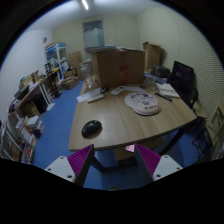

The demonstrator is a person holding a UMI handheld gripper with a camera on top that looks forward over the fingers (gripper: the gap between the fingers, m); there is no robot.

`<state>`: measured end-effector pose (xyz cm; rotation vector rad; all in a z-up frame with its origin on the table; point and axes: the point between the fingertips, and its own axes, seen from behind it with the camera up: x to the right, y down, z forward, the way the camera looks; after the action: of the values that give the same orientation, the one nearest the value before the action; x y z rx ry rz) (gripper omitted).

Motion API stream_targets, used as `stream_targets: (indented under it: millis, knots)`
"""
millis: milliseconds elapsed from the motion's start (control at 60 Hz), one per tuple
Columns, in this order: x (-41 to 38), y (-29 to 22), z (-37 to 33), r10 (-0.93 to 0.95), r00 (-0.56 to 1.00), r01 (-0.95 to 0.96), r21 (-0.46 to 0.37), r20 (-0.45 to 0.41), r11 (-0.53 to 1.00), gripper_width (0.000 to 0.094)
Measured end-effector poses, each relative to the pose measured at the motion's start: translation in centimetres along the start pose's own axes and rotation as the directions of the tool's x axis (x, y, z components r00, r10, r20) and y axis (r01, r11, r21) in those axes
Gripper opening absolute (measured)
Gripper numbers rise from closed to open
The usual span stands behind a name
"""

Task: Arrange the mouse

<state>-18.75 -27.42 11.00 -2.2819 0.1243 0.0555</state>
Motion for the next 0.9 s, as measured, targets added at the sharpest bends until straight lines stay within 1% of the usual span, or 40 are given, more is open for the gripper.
stream_targets:
  millis: [67, 150, 167, 183, 233, 317, 417, 517, 550, 567, 583, 617, 683, 783, 850, 900]
  knots:
    - [-0.8, 0.1, 0.4, -0.015, 0.999, 0.015, -0.013, 0.042, 1.0, 0.0821]
    - [-2.0, 0.9, 3.2, -0.06, 0.992, 0.063, -0.022, 0.112, 0.998, 0.0823]
    - [-3.1, 1.4, 2.4, -0.068, 0.99, 0.072, -0.025, 0.122, 0.997, 0.082]
    - [-2.1, 1.2, 4.6, -0.076, 0.987, 0.081, -0.029, 0.139, 0.996, 0.0823]
    - [-3.1, 1.7, 6.3, -0.095, 0.98, 0.103, -0.039, 0.177, 0.994, 0.0824]
    - [-6.0, 1.7, 8.2, -0.114, 0.965, 0.123, -0.024, 0.236, 0.992, 0.082]
    - [-8.6, 2.3, 12.2, -0.113, 0.948, 0.123, -0.016, 0.297, 0.992, 0.0822]
    - [-10.1, 2.3, 15.5, -0.113, 0.953, 0.12, -0.008, 0.283, 0.993, 0.0812]
    - [-10.6, 2.4, 16.5, -0.105, 0.954, 0.115, -0.018, 0.28, 0.993, 0.0817]
    - [-10.8, 2.3, 16.8, -0.11, 0.955, 0.118, -0.012, 0.276, 0.993, 0.0838]
    - [-11.1, 1.7, 17.1, -0.118, 0.955, 0.12, 0.011, 0.273, 0.993, 0.0821]
    - [-11.6, 1.8, 17.7, -0.137, 0.953, 0.139, 0.014, 0.27, 0.99, 0.0821]
    - [-11.9, 1.1, 18.9, -0.182, 0.96, 0.177, 0.042, 0.211, 0.983, 0.0804]
    - [-12.1, -0.3, 20.9, -0.185, 0.974, 0.179, 0.059, 0.133, 0.982, 0.0802]
    - [-13.1, -1.5, 22.1, -0.165, 0.981, 0.157, 0.077, 0.104, 0.985, 0.0813]
    - [-13.5, -2.5, 23.3, -0.151, 0.985, 0.143, 0.092, 0.086, 0.985, 0.0803]
